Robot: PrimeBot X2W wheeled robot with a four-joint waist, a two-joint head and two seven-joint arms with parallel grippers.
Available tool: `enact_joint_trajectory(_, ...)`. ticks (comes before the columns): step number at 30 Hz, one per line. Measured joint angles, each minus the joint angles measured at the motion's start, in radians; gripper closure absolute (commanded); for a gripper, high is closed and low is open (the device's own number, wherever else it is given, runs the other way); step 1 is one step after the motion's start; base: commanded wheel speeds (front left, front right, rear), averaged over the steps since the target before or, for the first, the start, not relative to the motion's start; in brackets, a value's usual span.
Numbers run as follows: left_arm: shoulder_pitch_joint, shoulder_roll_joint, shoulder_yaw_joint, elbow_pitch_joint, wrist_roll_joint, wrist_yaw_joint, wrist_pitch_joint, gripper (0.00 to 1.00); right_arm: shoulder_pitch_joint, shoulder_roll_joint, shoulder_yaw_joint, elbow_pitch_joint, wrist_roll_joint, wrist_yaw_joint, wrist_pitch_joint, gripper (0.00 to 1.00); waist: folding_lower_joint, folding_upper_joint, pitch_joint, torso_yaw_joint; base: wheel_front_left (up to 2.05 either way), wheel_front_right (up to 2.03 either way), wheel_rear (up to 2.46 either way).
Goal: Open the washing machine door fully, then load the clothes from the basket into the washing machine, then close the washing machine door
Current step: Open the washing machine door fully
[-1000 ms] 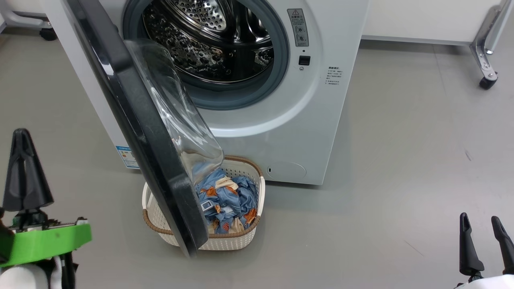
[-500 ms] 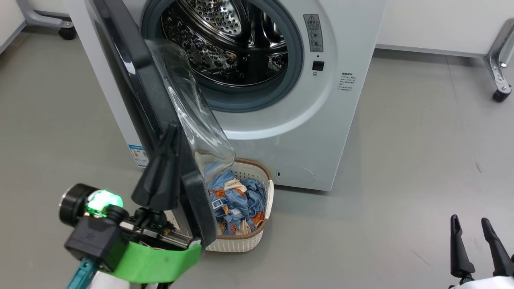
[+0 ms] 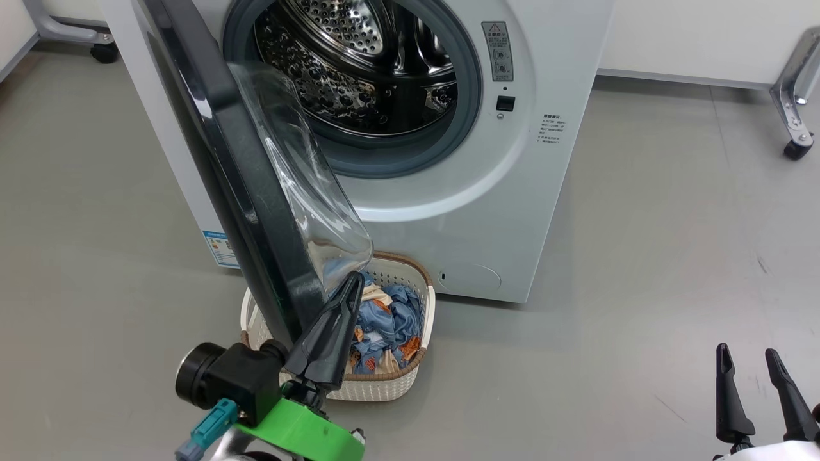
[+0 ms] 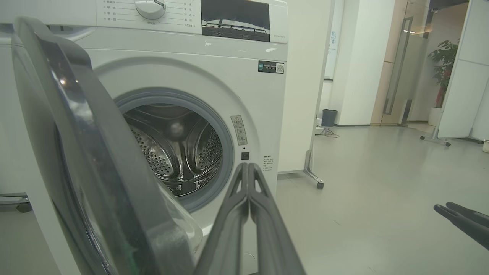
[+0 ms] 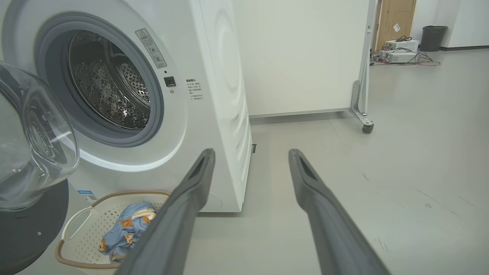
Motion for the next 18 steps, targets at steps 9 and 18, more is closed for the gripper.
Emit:
enact_joint_trajectory(9,0.019,0.000,-0.017,0.043,-0.042,0.011,0.036,1.00,0.000,0.000,0.001,0.000,0.000,0.000,0.000,0.00,0.0000,0.0000,0.010,-0.013,0.00,0.00,0.00)
enact_joint_trajectory(18,0.019,-0.001,-0.012,0.078,-0.053,0.043,0.053,1.00,0.000,0.001,0.007,-0.001,0.000,0.000,0.000,0.00,0.0000,0.0000,0.025,-0.033,0.00,0.00,0.00)
